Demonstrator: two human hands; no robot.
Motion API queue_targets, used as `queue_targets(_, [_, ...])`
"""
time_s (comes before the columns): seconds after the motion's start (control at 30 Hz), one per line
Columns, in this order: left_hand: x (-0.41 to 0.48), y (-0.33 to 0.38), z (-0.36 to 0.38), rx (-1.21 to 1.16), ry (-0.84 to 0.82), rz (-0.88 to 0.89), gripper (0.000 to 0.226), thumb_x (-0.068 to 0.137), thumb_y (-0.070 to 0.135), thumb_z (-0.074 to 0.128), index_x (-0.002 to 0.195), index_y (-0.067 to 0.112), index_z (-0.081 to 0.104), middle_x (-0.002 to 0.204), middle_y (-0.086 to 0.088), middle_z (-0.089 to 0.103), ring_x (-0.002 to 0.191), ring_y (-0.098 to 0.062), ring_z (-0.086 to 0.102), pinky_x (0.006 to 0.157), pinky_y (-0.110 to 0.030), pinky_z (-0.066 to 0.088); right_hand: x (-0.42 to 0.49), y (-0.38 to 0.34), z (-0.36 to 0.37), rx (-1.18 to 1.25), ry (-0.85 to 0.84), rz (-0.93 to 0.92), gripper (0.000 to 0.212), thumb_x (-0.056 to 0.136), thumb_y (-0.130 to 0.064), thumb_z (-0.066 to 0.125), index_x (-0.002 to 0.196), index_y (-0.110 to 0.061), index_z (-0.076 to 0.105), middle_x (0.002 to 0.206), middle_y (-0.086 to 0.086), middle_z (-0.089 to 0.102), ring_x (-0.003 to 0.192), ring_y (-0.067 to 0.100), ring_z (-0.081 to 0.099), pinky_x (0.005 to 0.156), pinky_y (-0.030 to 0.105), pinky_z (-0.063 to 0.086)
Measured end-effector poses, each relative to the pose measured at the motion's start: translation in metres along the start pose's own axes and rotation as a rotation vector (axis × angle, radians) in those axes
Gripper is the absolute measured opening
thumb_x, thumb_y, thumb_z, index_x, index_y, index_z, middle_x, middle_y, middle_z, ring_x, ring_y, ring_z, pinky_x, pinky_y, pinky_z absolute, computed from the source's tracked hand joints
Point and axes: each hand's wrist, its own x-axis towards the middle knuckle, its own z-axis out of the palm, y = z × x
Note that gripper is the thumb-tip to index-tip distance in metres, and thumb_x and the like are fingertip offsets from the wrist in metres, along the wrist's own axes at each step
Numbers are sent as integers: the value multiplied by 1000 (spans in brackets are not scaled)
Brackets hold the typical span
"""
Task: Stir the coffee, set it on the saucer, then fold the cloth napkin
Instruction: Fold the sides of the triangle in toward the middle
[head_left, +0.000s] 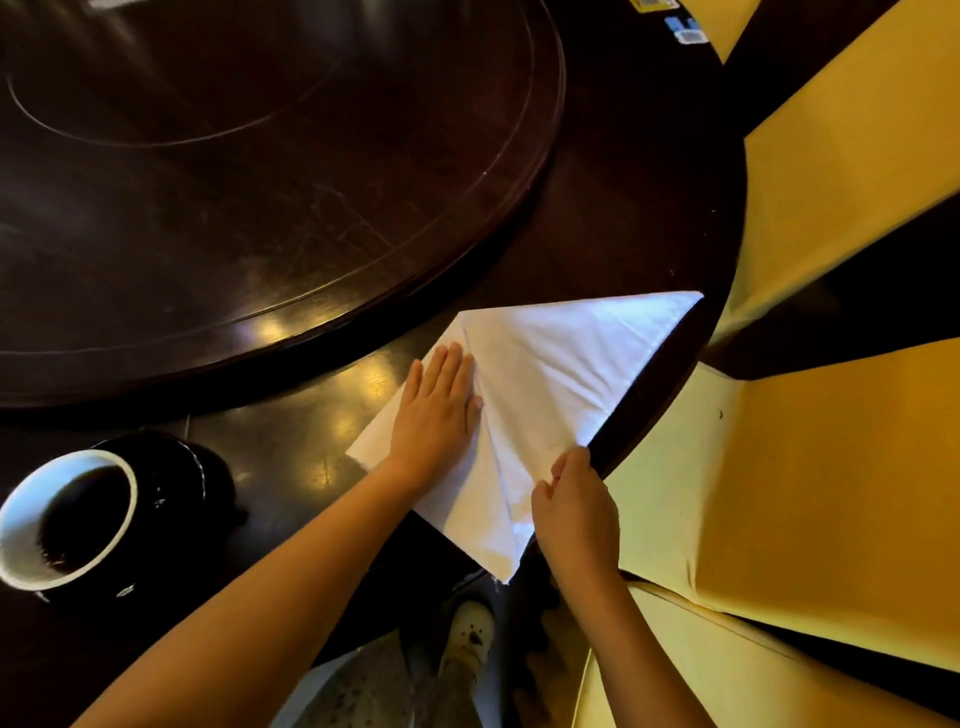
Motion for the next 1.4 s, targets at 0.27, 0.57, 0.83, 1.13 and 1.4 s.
queue_targets(0.27, [-10, -8, -1, 72, 45, -51, 67, 91, 47, 3, 146, 10, 14, 156, -9, 9, 138, -20, -9, 113, -38, -9, 21, -19, -17, 87, 125, -380, 34, 97, -25, 32, 117, -9, 54, 118, 12, 58, 115, 30, 49, 88, 39, 44])
queue_targets(0.57, [-44, 11, 14, 29, 12, -228, 66, 94, 51, 7, 147, 12, 13, 156, -7, 9, 143, -26, 2, 114, -42, 2, 106, -61, 33, -504, -89, -892, 72, 84, -49, -14, 148, -20, 1, 159, 0, 2, 145, 15, -3, 114, 33, -8])
queue_targets(0.83, [-43, 9, 20, 53, 40, -177, 61, 93, 53, 23, 146, 22, 22, 155, -11, 17, 142, -31, 9, 111, -48, 7, 145, -70, 28, -482, -8, -792, 57, 95, -40, 7, 148, -21, 7, 159, -1, 8, 146, 17, 1, 116, 37, -2])
queue_targets(1.13, [-7, 3, 4, -29, 102, -27, 50, 90, 29, 31, 130, 9, 52, 139, -15, 48, 130, -31, 42, 114, -44, 23, 178, -41, 1, -387, 125, -624, 69, 89, -46, 3, 146, -11, 20, 156, 8, 18, 145, 23, 12, 117, 43, 6])
queue_targets(1.4, [46, -3, 14, -45, 95, 17, 57, 89, 33, 32, 139, 7, 39, 147, -7, 38, 137, -22, 33, 110, -48, 24, 211, 27, -54, -487, 161, -424, 63, 95, -47, 8, 148, -14, 10, 159, 3, 8, 146, 17, 3, 118, 43, 1])
